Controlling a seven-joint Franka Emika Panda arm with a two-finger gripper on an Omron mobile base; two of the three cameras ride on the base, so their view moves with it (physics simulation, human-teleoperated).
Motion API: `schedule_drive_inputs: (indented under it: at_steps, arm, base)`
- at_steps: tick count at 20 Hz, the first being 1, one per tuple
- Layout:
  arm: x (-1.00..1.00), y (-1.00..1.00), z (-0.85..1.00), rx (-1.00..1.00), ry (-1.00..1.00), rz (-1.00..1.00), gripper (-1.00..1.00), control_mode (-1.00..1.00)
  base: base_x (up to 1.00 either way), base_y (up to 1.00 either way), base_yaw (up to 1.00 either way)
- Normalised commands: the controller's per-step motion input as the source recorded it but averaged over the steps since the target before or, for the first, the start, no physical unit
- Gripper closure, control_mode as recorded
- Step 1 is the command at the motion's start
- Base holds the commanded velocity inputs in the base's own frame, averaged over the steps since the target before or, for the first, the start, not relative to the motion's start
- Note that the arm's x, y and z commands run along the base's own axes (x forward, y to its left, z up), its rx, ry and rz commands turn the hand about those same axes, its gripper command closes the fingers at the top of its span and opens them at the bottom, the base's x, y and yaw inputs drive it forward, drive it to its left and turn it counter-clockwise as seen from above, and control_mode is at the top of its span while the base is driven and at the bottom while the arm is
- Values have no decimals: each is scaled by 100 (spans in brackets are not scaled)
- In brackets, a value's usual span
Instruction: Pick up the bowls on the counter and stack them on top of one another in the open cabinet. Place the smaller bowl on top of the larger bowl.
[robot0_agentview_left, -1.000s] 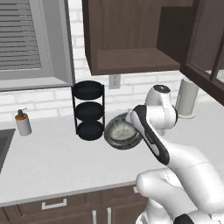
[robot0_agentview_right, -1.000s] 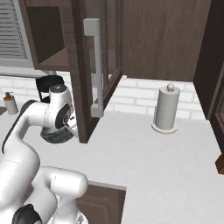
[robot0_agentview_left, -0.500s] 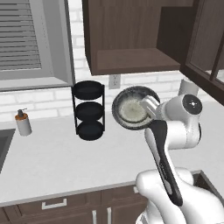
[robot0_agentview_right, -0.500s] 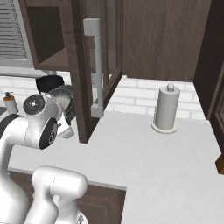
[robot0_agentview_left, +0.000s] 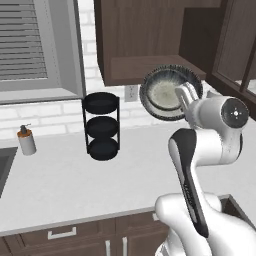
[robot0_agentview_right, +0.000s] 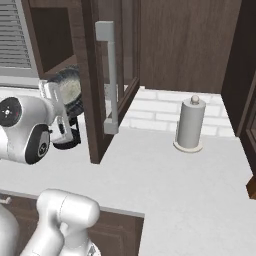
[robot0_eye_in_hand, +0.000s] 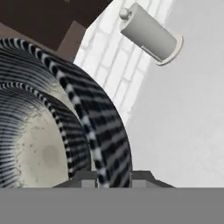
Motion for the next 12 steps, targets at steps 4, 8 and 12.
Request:
schedule_drive_inputs:
  at_steps: [4, 8, 12]
  arm:
    - [21, 0, 100, 18, -6, -20, 100, -100]
    - [96, -10, 65, 19, 17, -4, 100, -100]
    - [100, -7, 41, 12, 28, 0, 100, -100]
  base:
    - [0, 0, 0]
    - [0, 0, 0]
    - [0, 0, 0]
